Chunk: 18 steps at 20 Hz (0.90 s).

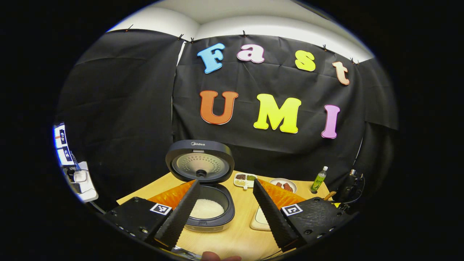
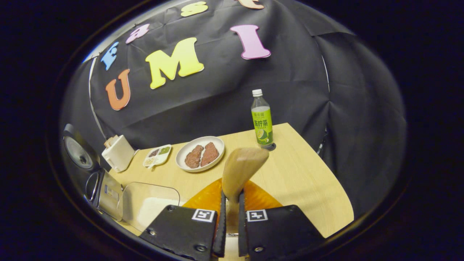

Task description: Close the left gripper, press the button to open the rice cooker; take a wooden spoon from the chopstick holder with the right hand, scoop a spoonful of rice and pour it into the rice cooker, then put the wooden spoon back into the chopstick holder.

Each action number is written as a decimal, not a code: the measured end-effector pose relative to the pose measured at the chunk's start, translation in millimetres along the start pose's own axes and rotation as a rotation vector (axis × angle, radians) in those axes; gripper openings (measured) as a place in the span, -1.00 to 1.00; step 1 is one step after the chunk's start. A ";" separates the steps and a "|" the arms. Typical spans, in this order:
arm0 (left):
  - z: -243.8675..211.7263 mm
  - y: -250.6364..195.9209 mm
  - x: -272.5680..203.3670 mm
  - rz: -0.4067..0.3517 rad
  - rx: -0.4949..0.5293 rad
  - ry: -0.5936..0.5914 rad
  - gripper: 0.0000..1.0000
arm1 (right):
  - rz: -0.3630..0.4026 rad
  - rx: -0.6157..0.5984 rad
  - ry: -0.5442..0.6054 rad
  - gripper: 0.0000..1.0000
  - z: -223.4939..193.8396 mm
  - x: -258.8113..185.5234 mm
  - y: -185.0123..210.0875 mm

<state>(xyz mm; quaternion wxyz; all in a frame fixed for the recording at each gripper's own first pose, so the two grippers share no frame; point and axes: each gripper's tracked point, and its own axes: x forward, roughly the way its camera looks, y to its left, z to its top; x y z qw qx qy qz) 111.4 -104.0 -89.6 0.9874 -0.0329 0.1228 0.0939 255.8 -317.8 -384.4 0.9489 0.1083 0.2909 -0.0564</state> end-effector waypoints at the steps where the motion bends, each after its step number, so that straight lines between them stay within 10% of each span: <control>1: 1.2 0.2 -0.6 0.004 -0.003 -0.006 0.89 | -0.003 -0.008 -0.013 -0.57 2.9 -2.7 -1.0; 9: 17.6 -5.8 0.5 -0.028 0.013 -0.067 0.89 | -0.040 -0.051 -0.123 0.58 54.2 -41.9 -8.6; 18: 103.9 55.9 30.8 0.090 0.045 -0.205 0.89 | -0.039 -0.168 -0.372 0.99 152.5 -150.6 44.3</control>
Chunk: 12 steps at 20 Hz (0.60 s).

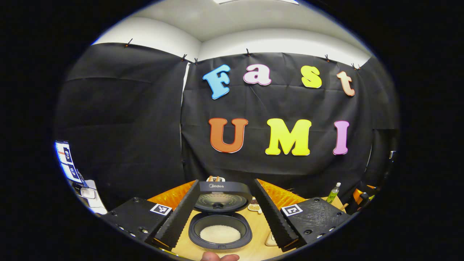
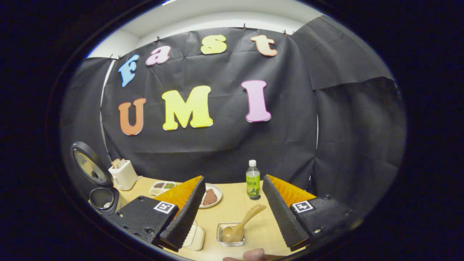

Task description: Close the left gripper, press the button to open the rice cooker; take a wooden spoon from the chopstick holder with the right hand, scoop a spoonful of rice and pour it into the rice cooker, then put the wooden spoon back into the chopstick holder.

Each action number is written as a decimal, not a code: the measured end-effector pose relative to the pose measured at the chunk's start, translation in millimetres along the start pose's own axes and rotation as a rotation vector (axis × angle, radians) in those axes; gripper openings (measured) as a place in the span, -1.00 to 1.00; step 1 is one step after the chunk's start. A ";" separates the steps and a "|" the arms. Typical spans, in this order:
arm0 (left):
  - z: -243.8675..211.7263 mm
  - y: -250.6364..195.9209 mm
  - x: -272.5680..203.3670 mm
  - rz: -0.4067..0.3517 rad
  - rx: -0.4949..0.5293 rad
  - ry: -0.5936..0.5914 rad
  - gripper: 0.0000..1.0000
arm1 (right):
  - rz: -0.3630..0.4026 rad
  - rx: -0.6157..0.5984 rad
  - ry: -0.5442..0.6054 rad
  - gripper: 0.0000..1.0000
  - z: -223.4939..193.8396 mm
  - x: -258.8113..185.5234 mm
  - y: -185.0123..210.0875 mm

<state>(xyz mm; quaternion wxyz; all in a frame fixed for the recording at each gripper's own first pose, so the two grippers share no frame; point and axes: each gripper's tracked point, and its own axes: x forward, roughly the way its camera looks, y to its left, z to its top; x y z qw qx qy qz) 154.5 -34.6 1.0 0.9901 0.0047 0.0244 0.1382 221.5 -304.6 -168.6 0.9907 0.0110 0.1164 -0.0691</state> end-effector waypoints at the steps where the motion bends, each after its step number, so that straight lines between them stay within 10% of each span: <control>1: 4.6 6.1 7.5 0.013 -0.011 0.005 0.88 | 0.013 -0.008 -0.012 1.00 10.8 -8.1 5.5; 12: -35.8 24.4 114.7 0.085 -0.093 0.310 0.90 | -0.028 -0.030 -0.077 1.00 49.5 -89.3 -3.5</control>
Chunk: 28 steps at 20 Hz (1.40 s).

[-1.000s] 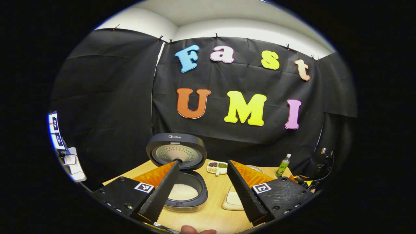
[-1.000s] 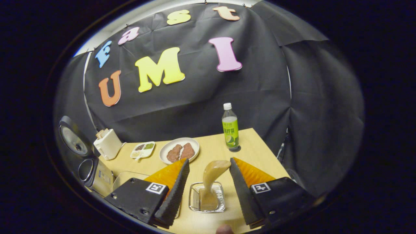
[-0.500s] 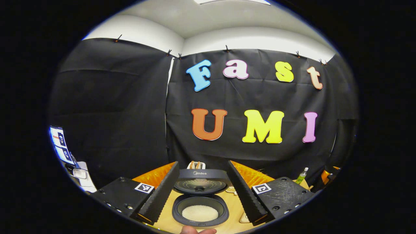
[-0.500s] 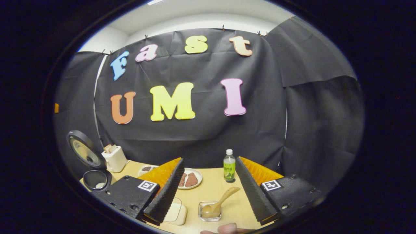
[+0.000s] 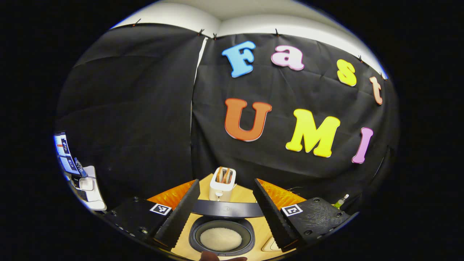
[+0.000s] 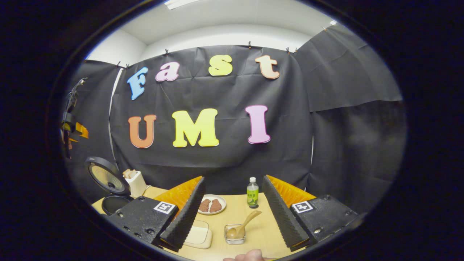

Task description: Close the left gripper, press the button to open the rice cooker; take a wooden spoon from the chopstick holder with the right hand, scoop a spoonful of rice and pour it into the rice cooker, then put the wooden spoon back into the chopstick holder.

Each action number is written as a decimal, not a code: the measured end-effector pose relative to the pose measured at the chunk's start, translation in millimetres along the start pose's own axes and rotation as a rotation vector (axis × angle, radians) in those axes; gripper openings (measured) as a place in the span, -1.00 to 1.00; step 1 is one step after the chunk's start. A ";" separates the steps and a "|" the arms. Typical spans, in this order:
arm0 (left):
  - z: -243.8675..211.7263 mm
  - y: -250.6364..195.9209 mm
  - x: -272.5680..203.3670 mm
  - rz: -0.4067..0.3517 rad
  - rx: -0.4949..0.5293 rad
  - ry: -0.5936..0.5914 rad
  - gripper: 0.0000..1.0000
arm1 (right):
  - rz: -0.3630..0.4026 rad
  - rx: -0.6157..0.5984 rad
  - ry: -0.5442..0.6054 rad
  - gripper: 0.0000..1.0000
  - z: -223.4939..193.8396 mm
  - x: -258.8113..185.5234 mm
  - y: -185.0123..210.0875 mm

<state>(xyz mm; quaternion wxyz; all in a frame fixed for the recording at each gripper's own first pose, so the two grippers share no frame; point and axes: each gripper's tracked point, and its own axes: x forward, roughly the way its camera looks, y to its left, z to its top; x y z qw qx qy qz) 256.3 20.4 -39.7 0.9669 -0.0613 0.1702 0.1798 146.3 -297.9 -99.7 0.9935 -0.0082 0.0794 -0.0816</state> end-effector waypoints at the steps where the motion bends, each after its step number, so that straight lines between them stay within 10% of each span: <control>1: -0.5 2.1 10.5 0.009 0.006 0.014 0.90 | -0.011 -0.007 -0.002 0.97 0.7 -6.4 -5.1; 10: -51.6 -0.7 49.6 0.018 0.109 0.171 0.94 | -0.102 -0.019 0.044 0.97 -18.7 -57.1 -30.0; 28: -174.4 -2.2 -24.6 -0.070 0.112 0.303 0.94 | -0.093 -0.052 0.065 1.00 -25.3 -97.0 5.6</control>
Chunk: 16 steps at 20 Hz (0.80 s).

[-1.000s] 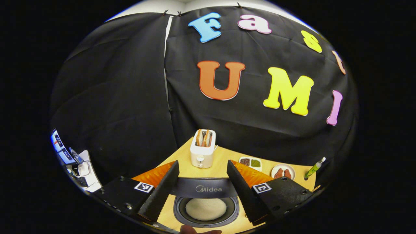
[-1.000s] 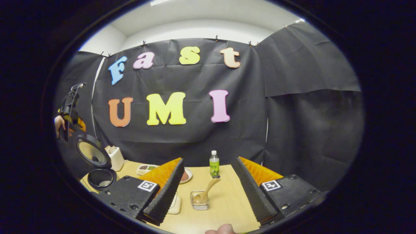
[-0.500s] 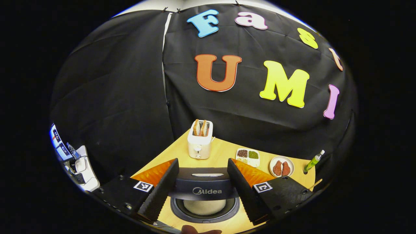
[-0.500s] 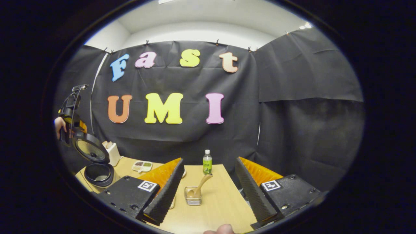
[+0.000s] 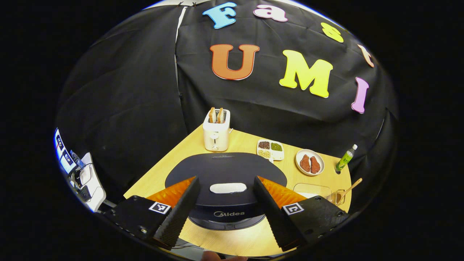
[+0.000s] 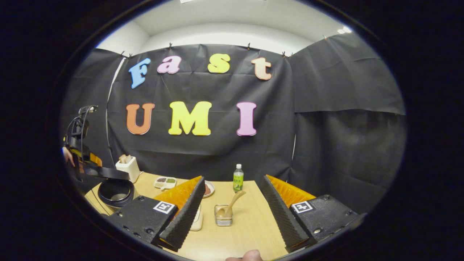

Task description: Close the left gripper, press the button to open the rice cooker; take a wooden spoon from the chopstick holder with the right hand, scoop a spoonful of rice and pour it into the rice cooker, then put the wooden spoon back into the chopstick holder.

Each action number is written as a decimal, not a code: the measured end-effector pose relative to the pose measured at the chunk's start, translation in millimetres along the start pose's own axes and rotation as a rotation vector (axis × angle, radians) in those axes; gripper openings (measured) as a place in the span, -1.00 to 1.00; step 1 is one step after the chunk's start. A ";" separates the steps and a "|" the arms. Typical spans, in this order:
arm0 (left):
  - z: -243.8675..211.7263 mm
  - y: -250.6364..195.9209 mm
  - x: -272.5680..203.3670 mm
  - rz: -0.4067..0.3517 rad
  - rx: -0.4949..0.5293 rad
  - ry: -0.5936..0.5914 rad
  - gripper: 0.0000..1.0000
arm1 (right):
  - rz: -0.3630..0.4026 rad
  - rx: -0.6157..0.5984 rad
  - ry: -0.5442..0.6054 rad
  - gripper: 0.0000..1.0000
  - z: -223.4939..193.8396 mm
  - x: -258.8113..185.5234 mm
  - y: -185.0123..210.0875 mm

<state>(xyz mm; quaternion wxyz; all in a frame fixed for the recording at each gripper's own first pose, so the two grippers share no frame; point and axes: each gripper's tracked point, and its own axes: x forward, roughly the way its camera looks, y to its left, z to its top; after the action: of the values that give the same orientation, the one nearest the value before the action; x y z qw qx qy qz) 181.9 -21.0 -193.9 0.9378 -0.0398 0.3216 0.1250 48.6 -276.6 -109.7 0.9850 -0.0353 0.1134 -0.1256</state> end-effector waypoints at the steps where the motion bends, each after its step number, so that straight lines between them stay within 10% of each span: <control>1: -9.1 8.7 -15.6 0.000 -0.003 0.010 0.94 | -0.004 0.001 0.006 1.00 -2.9 0.1 -1.1; 16: -99.2 3.5 20.6 0.025 -0.015 0.228 0.94 | 0.025 0.004 0.051 1.00 -17.6 36.7 -0.8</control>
<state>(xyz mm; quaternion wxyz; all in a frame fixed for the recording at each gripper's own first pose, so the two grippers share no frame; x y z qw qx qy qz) 137.9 -28.7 -284.9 0.8933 -0.0566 0.4255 0.1335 78.9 -287.5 -134.6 0.9833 -0.0289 0.1386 -0.1145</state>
